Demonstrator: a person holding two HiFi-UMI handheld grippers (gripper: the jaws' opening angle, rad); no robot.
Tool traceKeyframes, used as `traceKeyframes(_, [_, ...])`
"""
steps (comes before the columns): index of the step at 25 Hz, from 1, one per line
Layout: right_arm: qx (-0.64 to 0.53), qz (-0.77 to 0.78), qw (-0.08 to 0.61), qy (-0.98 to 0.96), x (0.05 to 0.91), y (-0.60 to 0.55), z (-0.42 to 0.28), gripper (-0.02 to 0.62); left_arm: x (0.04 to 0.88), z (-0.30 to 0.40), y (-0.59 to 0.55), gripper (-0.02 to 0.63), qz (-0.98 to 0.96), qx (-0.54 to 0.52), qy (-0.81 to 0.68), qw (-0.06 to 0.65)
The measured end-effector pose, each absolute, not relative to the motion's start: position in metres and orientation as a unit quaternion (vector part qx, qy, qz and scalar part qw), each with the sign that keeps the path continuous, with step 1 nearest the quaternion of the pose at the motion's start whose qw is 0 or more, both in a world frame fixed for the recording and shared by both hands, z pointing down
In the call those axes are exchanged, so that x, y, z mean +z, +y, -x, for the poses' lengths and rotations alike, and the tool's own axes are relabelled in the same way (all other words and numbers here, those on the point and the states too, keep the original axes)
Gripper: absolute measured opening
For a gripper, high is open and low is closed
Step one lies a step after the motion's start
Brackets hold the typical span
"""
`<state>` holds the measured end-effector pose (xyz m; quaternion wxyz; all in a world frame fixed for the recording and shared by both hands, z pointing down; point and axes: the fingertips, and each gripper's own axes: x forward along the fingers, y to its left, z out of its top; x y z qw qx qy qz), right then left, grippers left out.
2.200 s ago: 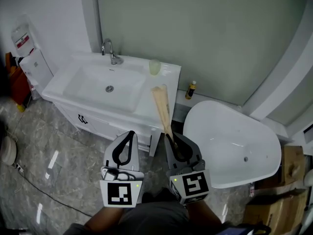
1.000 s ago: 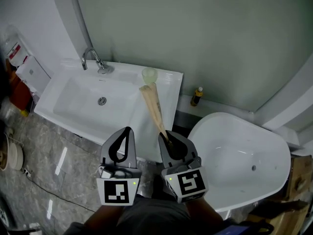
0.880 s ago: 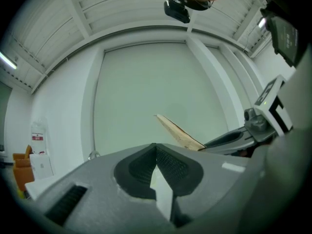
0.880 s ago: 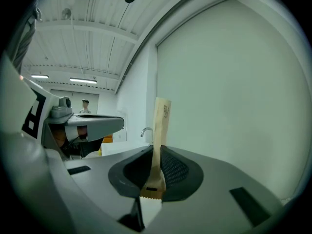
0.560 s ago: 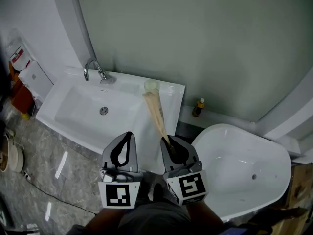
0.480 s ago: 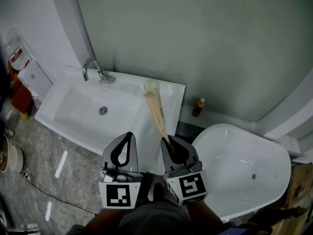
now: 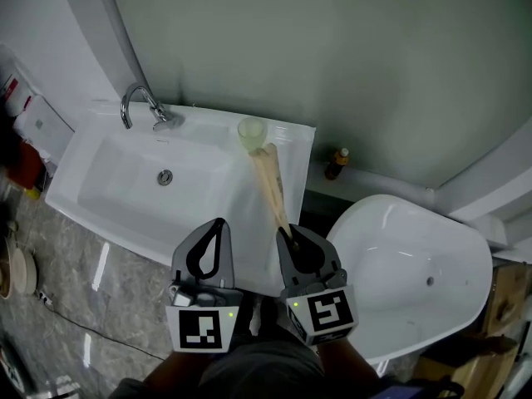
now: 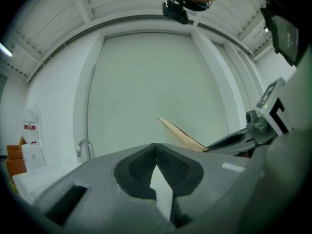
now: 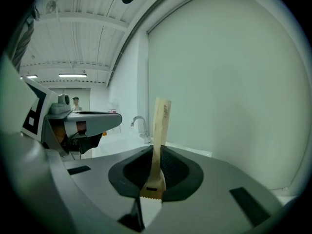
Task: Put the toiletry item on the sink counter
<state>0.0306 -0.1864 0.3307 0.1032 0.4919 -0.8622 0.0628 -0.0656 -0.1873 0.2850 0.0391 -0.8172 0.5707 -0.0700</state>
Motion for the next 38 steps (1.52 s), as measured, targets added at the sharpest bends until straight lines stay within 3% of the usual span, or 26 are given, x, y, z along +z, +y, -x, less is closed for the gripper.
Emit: traceKeyframes(38, [0.201,-0.547,0.192,-0.789,0.474,-0.243,-0.02,0.043,0.402,0.084,-0.28,0.011,0.856,-0.122,0.499,-0.058])
